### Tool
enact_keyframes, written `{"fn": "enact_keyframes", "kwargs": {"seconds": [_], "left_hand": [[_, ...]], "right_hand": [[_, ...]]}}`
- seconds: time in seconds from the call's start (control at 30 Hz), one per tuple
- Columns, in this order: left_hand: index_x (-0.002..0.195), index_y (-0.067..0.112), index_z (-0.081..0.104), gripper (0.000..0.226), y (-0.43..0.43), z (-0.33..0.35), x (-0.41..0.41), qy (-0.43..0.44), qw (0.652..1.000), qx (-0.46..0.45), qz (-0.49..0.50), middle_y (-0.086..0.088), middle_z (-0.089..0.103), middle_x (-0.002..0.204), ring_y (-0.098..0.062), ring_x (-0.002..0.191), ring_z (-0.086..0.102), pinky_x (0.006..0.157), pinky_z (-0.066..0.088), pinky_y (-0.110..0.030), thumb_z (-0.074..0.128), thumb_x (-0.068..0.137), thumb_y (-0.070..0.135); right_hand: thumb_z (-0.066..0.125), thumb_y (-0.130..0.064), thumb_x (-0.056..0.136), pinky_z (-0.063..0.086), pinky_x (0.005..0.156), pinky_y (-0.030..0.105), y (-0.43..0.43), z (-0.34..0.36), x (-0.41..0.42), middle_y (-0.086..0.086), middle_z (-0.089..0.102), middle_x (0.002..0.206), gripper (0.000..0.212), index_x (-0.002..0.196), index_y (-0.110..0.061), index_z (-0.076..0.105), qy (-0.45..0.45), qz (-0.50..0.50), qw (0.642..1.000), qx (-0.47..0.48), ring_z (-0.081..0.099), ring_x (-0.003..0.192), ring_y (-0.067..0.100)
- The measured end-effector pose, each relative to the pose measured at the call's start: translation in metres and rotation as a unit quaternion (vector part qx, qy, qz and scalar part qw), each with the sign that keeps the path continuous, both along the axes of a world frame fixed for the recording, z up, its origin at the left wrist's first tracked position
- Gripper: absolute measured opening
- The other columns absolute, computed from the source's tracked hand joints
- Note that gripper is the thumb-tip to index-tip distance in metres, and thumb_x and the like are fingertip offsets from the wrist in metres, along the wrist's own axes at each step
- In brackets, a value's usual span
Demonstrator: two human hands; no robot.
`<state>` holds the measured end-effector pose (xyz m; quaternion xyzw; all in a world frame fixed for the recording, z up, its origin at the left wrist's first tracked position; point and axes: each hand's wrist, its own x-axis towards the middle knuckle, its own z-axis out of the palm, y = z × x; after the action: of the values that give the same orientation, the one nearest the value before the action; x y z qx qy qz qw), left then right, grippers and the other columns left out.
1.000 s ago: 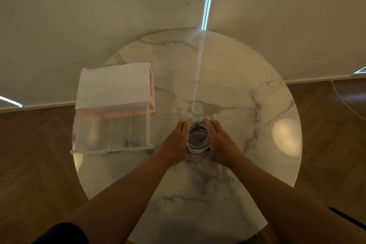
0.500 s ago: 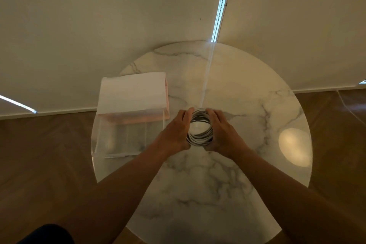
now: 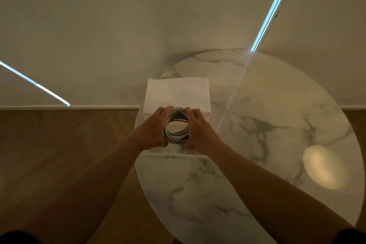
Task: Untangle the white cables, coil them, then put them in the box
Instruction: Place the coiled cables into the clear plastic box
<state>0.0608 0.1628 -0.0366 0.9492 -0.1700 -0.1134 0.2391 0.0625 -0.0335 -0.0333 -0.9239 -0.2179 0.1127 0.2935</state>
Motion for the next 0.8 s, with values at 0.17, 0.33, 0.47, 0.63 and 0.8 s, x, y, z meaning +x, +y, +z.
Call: {"fn": "enact_keyframes", "kwargs": {"seconds": [0.17, 0.33, 0.47, 0.63, 0.8], "left_hand": [[0.147, 0.004, 0.027, 0.114, 0.011, -0.024, 0.002, 0.038, 0.999, 0.008, 0.001, -0.01, 0.042, 0.141, -0.023, 0.128, 0.04, 0.109, 0.037, -0.034, 0.083, 0.05, 0.026], [0.144, 0.002, 0.031, 0.106, 0.009, -0.047, 0.008, 0.045, 0.998, 0.037, -0.023, -0.012, 0.046, 0.133, -0.025, 0.12, 0.045, 0.102, 0.044, -0.037, 0.079, 0.053, 0.032], [0.138, 0.001, 0.035, 0.096, -0.001, -0.055, 0.006, 0.062, 0.996, 0.065, -0.02, -0.014, 0.048, 0.124, -0.028, 0.111, 0.05, 0.093, 0.048, -0.035, 0.078, 0.056, 0.03], [0.146, -0.004, 0.023, 0.113, -0.004, -0.061, 0.0, 0.064, 0.995, 0.077, -0.022, -0.019, 0.042, 0.137, -0.032, 0.124, 0.046, 0.105, 0.041, -0.035, 0.086, 0.059, 0.028], [0.132, 0.012, 0.043, 0.092, -0.001, -0.053, 0.005, 0.065, 0.997, 0.029, -0.019, -0.003, 0.05, 0.126, -0.02, 0.113, 0.05, 0.098, 0.047, -0.035, 0.074, 0.056, 0.053]], "right_hand": [[0.085, -0.029, 0.058, 0.047, 0.09, 0.033, 0.015, -0.015, 0.003, 0.012, 0.039, 0.131, 0.108, 0.144, -0.002, 0.025, 0.025, 0.004, 0.999, -0.041, 0.049, 0.114, 0.029], [0.081, -0.035, 0.067, 0.047, 0.095, 0.037, 0.014, -0.023, 0.008, 0.016, 0.04, 0.131, 0.099, 0.14, 0.004, 0.027, 0.019, 0.038, 0.993, -0.112, 0.047, 0.116, 0.03], [0.077, -0.033, 0.068, 0.049, 0.088, 0.035, 0.017, -0.034, 0.006, 0.013, 0.042, 0.124, 0.085, 0.133, 0.0, 0.033, 0.037, 0.044, 0.986, -0.154, 0.05, 0.109, 0.029], [0.076, -0.032, 0.067, 0.045, 0.095, 0.036, 0.023, -0.045, 0.008, 0.014, 0.045, 0.126, 0.086, 0.134, -0.001, 0.033, 0.031, 0.039, 0.975, -0.216, 0.047, 0.109, 0.031], [0.078, -0.053, 0.065, 0.037, 0.101, 0.038, 0.023, -0.051, 0.007, 0.014, 0.042, 0.13, 0.107, 0.141, 0.002, 0.026, 0.009, 0.037, 0.971, -0.236, 0.042, 0.113, 0.032]]}}
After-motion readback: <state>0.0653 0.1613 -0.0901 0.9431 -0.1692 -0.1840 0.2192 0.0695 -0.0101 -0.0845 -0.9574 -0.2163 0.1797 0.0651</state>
